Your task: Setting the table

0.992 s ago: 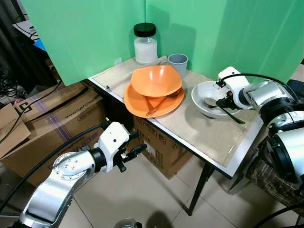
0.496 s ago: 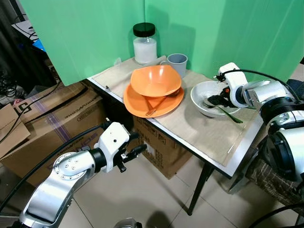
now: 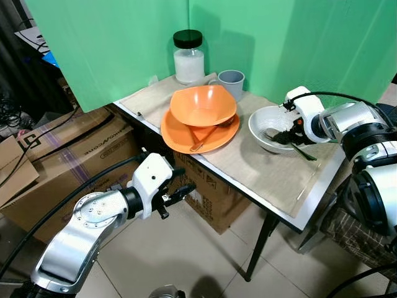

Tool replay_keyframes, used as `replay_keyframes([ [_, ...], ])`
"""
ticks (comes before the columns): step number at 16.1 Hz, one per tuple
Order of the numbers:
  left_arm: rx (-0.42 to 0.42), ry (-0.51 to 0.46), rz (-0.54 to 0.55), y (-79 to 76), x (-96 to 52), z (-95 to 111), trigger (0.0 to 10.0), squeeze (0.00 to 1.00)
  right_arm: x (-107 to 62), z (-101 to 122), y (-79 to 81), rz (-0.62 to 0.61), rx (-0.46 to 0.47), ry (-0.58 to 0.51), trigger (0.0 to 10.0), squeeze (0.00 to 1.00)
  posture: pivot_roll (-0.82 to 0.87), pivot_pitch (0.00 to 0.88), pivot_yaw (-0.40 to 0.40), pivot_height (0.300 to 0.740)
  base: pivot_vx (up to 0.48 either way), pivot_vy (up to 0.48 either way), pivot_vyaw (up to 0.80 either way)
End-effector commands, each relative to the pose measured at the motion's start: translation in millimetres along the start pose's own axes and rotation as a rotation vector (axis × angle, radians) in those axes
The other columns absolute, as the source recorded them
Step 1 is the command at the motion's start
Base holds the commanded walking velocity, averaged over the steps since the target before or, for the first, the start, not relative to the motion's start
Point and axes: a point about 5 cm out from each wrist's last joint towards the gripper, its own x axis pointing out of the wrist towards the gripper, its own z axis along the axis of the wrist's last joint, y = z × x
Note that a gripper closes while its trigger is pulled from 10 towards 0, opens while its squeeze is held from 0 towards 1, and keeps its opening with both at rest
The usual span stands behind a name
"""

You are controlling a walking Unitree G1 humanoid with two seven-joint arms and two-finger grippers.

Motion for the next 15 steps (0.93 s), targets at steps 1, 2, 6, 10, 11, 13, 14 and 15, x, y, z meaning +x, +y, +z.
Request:
replay_keyframes([
  [1, 0.002, 0.01, -0.009, 0.8, 0.9, -1.1, 10.0, 0.0, -0.2, -4.2, -1.5, 0.0, 0.006, 0.021, 10.0, 0.0, 0.04, 0.0, 0.052, 0.74, 0.0, 0.0, 0.0],
  [2, 0.003, 0.011, -0.013, 0.9, 1.1, -1.0, 10.0, 0.0, 1.8, -8.4, -1.2, -0.003, 0.019, 0.035, 10.0, 0.0, 0.04, 0.0, 0.053, 0.74, 0.0, 0.0, 0.0],
  [6, 0.006, 0.013, -0.014, 1.3, -0.3, -1.1, 10.0, 0.0, 3.9, -11.6, -0.2, -0.006, 0.05, 0.035, 2.6, 0.0, 0.05, 0.0, 0.052, 0.74, 0.0, 0.0, 0.0],
  [10, 0.007, 0.012, -0.014, 0.8, -0.4, -0.9, 10.0, 0.0, 3.6, -10.6, 0.1, -0.002, 0.044, 0.034, 0.1, 0.0, 0.05, 0.0, 0.052, 0.74, 0.0, 0.0, 0.0],
  [11, 0.008, 0.013, -0.013, 1.0, -0.9, -1.1, 10.0, 0.0, 3.8, -10.6, 0.5, 0.002, 0.037, 0.037, 0.0, 0.0, 0.05, 0.0, 0.052, 0.74, 0.0, 0.0, 0.0],
  [13, 0.009, 0.014, -0.014, 1.0, -0.8, -1.1, 10.0, 0.0, 4.1, -10.8, 0.8, 0.003, 0.033, 0.039, 0.0, 0.0, 0.05, 0.0, 0.052, 0.74, 0.0, 0.0, 0.0],
  [14, 0.009, 0.015, -0.015, 0.8, -0.4, -1.1, 10.0, 0.0, 4.3, -11.1, 0.9, 0.004, 0.027, 0.042, 0.0, 0.0, 0.05, 0.0, 0.052, 0.74, 0.0, 0.0, 0.0],
  [15, 0.01, 0.015, -0.016, 0.7, -0.2, -1.1, 10.0, 0.0, 4.4, -11.2, 1.0, 0.005, 0.025, 0.043, 0.0, 0.0, 0.05, 0.0, 0.052, 0.74, 0.0, 0.0, 0.0],
])
